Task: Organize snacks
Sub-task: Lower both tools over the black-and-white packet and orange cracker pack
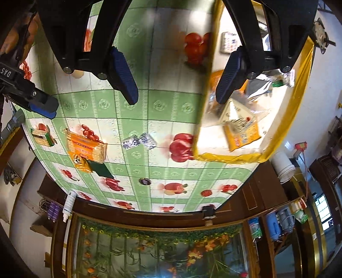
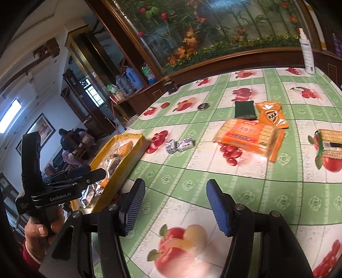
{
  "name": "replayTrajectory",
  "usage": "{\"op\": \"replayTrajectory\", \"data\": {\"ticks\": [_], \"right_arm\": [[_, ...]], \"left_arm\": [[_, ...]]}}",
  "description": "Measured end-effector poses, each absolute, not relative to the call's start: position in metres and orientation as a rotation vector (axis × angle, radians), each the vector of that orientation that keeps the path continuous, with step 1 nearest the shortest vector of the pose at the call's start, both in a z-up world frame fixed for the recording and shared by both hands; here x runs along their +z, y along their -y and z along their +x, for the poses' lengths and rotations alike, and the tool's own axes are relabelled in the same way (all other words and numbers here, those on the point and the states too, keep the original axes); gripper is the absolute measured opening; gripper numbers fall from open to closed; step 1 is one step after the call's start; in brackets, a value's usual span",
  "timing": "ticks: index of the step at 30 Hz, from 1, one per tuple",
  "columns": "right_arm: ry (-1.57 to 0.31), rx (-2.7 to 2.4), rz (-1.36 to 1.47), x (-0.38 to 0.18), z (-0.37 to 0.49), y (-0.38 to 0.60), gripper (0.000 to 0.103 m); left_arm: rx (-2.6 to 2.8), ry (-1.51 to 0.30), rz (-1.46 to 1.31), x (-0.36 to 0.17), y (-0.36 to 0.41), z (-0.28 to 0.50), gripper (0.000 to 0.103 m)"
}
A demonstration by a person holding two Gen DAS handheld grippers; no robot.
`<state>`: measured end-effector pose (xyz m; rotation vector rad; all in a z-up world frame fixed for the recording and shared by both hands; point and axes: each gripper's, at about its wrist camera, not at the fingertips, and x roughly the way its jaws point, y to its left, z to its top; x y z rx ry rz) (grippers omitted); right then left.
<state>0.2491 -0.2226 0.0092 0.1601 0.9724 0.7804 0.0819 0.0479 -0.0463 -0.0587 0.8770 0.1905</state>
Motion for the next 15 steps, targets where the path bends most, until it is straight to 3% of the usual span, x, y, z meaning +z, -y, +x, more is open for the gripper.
{"op": "replayTrajectory", "data": {"ticks": [6, 15], "right_arm": [[-0.939, 0.737, 0.065, 0.008, 0.272, 0.227, 0.072], [-0.914, 0.732, -0.141, 0.0, 0.322, 0.214, 0.079]], "left_arm": [[0.162, -0.915, -0.098, -0.055, -0.039, 0.114, 0.075], [0.157, -1.006, -0.256, -0.086, -0.054, 0.165, 0.075]]}}
